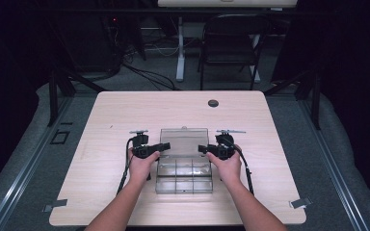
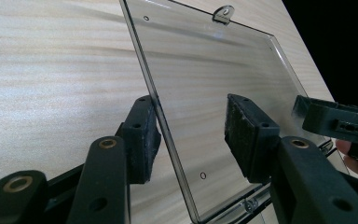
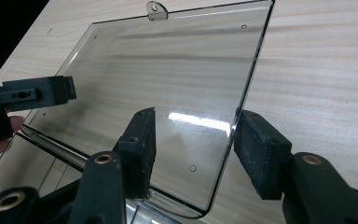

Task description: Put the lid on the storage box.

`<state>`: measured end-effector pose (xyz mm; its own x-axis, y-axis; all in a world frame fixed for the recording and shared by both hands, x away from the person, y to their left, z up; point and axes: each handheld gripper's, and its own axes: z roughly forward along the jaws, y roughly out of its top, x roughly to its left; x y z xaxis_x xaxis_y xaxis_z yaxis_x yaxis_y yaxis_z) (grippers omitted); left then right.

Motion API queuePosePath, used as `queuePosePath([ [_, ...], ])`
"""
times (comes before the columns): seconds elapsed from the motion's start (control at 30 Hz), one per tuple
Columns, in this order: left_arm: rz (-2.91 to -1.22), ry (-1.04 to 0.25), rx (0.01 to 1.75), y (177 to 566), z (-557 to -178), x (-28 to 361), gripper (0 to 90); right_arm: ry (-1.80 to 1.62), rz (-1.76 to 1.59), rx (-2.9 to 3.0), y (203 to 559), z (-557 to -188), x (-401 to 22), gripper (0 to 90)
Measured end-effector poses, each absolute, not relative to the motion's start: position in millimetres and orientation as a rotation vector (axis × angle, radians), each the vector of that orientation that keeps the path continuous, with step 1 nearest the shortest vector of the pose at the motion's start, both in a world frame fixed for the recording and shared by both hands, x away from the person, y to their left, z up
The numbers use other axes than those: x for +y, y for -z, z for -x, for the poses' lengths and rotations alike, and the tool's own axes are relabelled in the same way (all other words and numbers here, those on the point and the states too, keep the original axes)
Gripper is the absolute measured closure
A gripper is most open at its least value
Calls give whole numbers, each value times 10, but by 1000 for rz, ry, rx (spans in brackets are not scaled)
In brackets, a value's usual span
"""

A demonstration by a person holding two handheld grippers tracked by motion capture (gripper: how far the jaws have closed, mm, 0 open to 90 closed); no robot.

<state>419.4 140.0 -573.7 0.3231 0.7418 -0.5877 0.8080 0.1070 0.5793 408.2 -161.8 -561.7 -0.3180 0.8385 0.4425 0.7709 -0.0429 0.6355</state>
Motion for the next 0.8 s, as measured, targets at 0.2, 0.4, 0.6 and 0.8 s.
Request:
queuePosePath([
  [0.2, -1630, 115, 1451, 5748, -4204, 1403, 543, -1307, -1813, 2119, 5624, -4092, -1625, 489],
  [0.4, -1617, 137, 1479, 5764, -4215, 1402, 542, -1301, -1859, 2121, 5632, -4100, -1632, 488],
  [0.6, -1611, 156, 1493, 5777, -4222, 1407, 541, -1311, -1905, 2104, 5647, -4110, -1634, 490],
  [0.8, -1603, 184, 1514, 5799, -4229, 1417, 538, -1315, -1954, 2104, 5661, -4119, -1645, 490],
])
